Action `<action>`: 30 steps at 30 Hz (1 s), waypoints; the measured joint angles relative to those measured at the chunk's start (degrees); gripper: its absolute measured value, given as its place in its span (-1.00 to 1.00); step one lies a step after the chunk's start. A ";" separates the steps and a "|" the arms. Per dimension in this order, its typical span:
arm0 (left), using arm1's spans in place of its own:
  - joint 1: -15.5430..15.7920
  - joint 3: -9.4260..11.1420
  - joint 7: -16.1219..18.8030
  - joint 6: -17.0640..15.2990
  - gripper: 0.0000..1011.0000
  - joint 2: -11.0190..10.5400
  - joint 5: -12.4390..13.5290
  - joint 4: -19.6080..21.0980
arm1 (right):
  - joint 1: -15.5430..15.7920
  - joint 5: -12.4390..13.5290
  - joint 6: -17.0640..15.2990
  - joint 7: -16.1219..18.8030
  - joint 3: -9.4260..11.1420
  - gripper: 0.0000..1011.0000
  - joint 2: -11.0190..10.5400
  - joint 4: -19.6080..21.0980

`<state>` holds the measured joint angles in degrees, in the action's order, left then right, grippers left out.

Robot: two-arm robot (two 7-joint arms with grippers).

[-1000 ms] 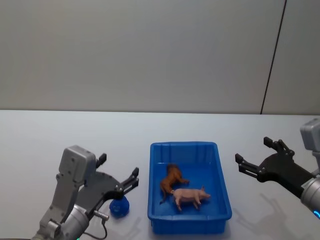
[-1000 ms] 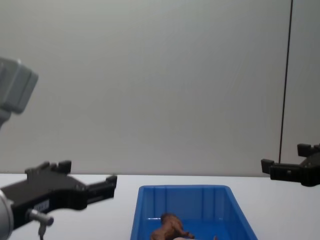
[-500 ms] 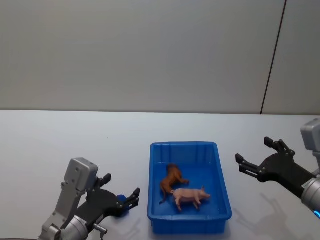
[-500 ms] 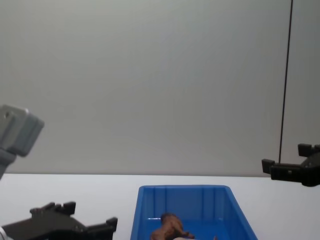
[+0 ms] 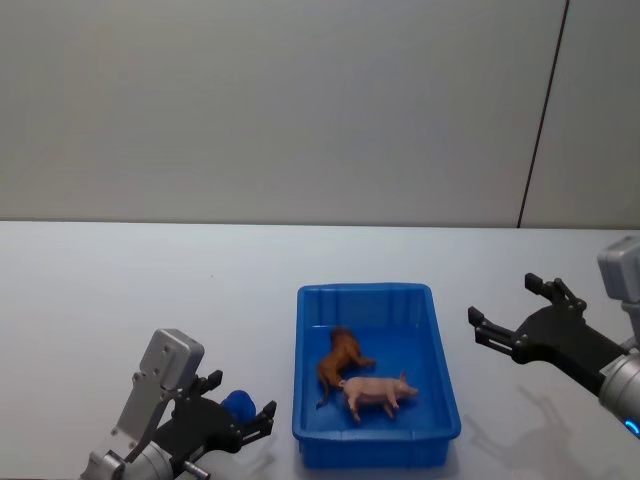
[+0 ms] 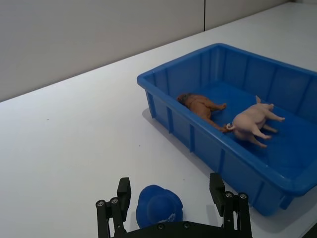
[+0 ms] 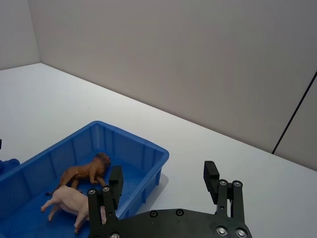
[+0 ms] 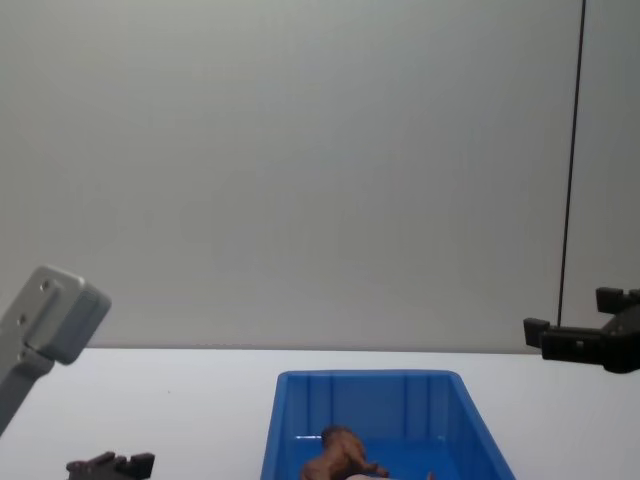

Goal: Pick up the two dolls from the table and place them into the box.

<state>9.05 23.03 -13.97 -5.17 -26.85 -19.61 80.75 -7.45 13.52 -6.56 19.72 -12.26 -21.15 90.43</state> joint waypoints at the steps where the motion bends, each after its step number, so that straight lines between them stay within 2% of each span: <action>1: 0.17 0.01 -0.28 -0.26 0.98 0.09 0.30 -0.37 | 0.00 0.00 0.00 0.00 0.00 0.98 0.00 0.00; 5: 0.43 0.03 -0.73 -0.75 0.95 0.22 0.88 -1.12 | 0.00 0.00 0.00 0.00 0.00 0.98 0.00 0.00; 10: 0.58 0.06 -1.01 -1.36 0.74 0.31 1.51 -1.60 | 0.00 0.00 0.00 0.00 0.00 0.98 0.01 0.00; 13: 0.65 0.06 -1.07 -1.75 0.52 0.36 1.89 -1.84 | 0.00 0.00 0.00 0.00 0.00 0.98 0.01 0.00; 14: 0.65 0.06 -1.08 -1.80 0.52 0.36 1.95 -1.87 | 0.00 0.00 0.00 0.00 0.00 0.98 0.01 0.00; 17: 0.69 0.06 -1.20 -1.95 0.29 0.41 2.14 -2.02 | 0.00 0.00 -0.01 0.00 0.00 0.98 0.01 0.00; 18: 0.70 0.06 -1.25 -1.98 0.29 0.42 2.19 -2.06 | 0.00 0.00 -0.01 0.00 0.00 0.98 0.00 0.00; 21: 0.71 0.06 -1.39 -2.04 0.10 0.44 2.30 -2.17 | -0.01 0.00 -0.01 0.00 0.00 0.98 0.01 0.00; 23: 0.73 0.05 -1.62 -2.06 -0.12 0.46 2.43 -2.23 | 0.00 0.00 -0.01 0.00 0.00 0.98 0.00 0.00; 24: 0.74 0.05 -1.71 -2.06 -0.12 0.47 2.47 -2.24 | 0.00 0.00 -0.01 0.00 0.00 0.98 0.00 0.00; 28: 0.86 0.02 -2.03 -1.89 -0.38 0.53 2.73 -2.24 | -0.01 0.00 -0.01 0.00 0.00 0.98 0.01 0.00; 30: 1.01 -0.03 -2.24 -1.65 -0.43 0.58 2.95 -2.13 | 0.00 0.00 -0.01 0.00 0.00 0.98 0.00 0.00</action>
<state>10.06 23.00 -16.20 -6.82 -26.27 -16.67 78.62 -7.45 13.52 -6.57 19.72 -12.25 -21.15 90.43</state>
